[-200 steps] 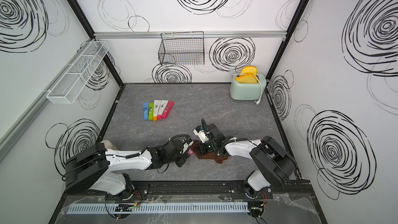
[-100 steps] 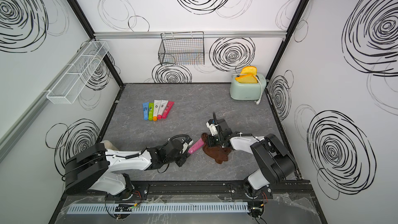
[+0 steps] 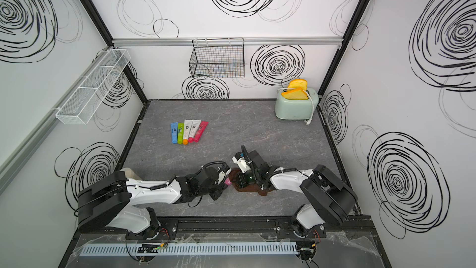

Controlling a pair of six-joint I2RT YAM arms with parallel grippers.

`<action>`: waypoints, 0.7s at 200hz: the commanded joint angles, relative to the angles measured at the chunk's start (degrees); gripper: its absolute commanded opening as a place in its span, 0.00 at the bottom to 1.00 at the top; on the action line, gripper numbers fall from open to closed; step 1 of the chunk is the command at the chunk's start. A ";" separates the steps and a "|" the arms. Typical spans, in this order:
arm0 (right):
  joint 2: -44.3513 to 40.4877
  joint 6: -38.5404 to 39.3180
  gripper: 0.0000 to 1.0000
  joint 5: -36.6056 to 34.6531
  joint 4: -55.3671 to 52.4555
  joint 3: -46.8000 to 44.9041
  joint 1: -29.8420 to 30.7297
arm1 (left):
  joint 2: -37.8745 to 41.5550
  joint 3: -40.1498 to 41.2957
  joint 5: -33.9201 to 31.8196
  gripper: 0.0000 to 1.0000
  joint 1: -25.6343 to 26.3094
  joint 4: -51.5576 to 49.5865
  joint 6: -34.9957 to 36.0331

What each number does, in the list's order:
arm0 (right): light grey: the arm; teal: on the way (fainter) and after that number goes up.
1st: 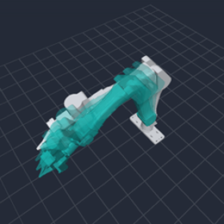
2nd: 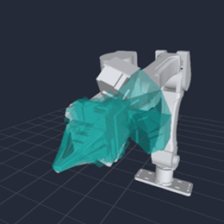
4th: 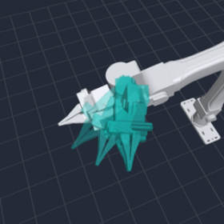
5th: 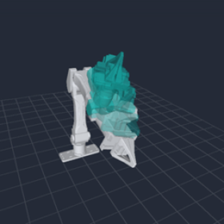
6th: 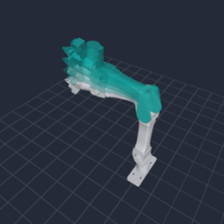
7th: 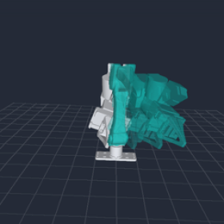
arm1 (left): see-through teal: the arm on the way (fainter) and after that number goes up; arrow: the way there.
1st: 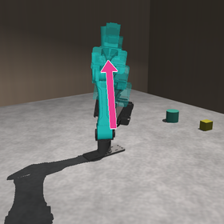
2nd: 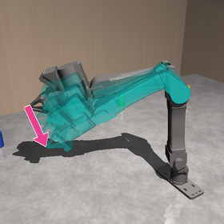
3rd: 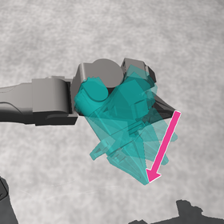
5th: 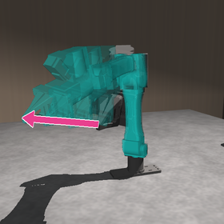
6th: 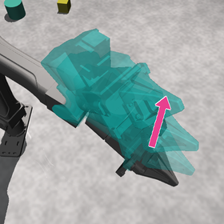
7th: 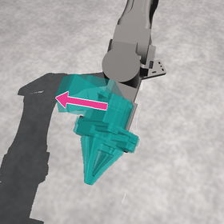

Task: Wipe the surface of the toothpaste tube
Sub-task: Wipe the dirt from the toothpaste tube.

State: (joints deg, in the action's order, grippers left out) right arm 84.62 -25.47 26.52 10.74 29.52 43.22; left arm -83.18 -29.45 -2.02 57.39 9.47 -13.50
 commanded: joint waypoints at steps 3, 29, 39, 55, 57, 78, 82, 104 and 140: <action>1.26 2.39 0.00 -4.02 -4.40 0.82 -5.40 | 1.29 0.53 1.23 0.00 0.36 4.30 0.41; 1.02 4.62 0.00 -7.77 -7.07 1.67 -11.12 | 1.56 0.88 1.41 0.00 0.36 4.47 0.36; 1.32 4.90 0.00 -8.12 -7.05 1.84 -12.48 | 1.50 0.89 1.54 0.00 0.38 4.49 0.32; 2.29 5.17 0.00 -8.94 -7.03 2.29 -13.45 | 1.45 0.80 1.58 0.00 0.36 4.44 0.45; 2.39 5.17 0.00 -8.94 -6.94 2.38 -13.45 | 1.48 0.80 1.58 0.00 0.36 4.35 0.41; 2.52 4.54 0.00 -6.36 -5.13 2.18 -12.71 | 1.44 0.89 1.76 0.00 0.36 4.50 0.40; 2.32 4.25 0.00 -5.72 -4.68 2.13 -12.16 | 1.35 0.82 1.82 0.00 0.36 4.49 0.44; 0.92 2.07 0.00 -3.74 -3.93 2.48 -6.62 | 0.91 0.46 1.85 0.00 0.36 4.37 0.67; 0.13 -1.76 0.00 -2.79 -3.45 2.98 2.82 | 0.57 -0.23 1.49 0.00 0.19 4.08 0.85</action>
State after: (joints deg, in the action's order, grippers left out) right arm 84.99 -24.23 20.84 8.27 31.64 40.16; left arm -83.13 -29.23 -2.39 57.36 9.76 -13.47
